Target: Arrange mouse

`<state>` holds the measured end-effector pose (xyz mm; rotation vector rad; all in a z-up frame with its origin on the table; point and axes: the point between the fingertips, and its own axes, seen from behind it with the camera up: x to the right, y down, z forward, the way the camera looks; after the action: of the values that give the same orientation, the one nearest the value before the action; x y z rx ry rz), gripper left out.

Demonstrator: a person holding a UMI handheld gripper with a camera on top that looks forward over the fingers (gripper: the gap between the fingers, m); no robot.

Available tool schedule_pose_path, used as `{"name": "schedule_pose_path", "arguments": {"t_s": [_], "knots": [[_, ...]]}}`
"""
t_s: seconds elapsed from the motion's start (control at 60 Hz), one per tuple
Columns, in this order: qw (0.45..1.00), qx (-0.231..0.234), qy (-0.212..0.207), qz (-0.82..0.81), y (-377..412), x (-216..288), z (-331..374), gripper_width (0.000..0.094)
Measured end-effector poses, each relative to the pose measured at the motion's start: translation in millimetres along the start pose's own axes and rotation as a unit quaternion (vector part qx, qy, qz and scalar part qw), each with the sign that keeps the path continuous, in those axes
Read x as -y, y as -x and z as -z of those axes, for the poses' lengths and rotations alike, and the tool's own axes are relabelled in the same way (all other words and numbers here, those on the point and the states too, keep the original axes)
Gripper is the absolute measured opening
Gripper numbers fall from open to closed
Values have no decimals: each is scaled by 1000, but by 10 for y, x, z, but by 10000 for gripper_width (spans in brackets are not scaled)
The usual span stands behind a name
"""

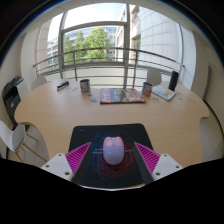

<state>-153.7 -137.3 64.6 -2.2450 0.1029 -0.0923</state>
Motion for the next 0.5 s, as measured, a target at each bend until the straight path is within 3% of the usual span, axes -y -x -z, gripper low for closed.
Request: {"name": "schedule_pose_path", "arguments": {"t_s": [0.2,0.5], "knots": [[999,-8,-30,6,147,117,923,839],[998,-23,-50,18,348,-193,2005,842]]}}
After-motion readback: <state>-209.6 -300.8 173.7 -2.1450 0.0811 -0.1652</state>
